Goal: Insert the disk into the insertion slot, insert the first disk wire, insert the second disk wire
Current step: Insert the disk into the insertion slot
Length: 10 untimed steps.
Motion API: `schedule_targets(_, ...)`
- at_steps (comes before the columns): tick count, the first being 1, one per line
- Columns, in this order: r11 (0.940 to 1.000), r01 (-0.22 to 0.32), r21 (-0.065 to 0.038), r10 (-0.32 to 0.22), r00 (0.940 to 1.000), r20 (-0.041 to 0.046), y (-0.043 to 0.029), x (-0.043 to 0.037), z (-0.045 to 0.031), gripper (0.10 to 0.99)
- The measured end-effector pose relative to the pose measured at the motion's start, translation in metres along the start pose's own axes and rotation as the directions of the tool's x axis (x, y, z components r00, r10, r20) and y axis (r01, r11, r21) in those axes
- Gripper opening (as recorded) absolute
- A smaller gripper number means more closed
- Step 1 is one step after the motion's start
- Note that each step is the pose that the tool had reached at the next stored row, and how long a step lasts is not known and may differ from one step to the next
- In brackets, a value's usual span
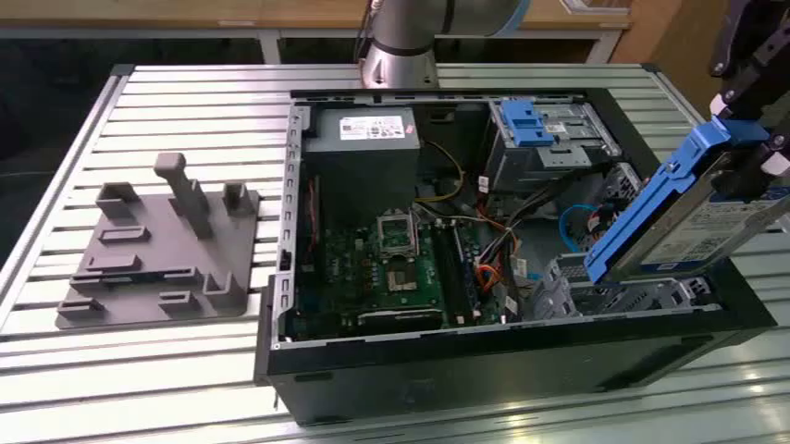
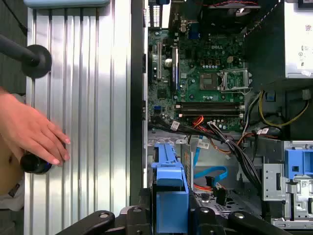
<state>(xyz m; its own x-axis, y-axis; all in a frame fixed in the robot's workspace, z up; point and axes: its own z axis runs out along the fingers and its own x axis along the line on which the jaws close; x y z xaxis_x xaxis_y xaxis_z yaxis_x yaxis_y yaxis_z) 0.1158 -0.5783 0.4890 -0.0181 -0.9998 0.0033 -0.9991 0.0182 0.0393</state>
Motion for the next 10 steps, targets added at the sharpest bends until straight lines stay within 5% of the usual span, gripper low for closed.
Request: schedule_targets(10, 1.0, 0.0, 0.0, 0.0, 1.0, 0.0, 0.0, 0.0, 0.0, 0.361)
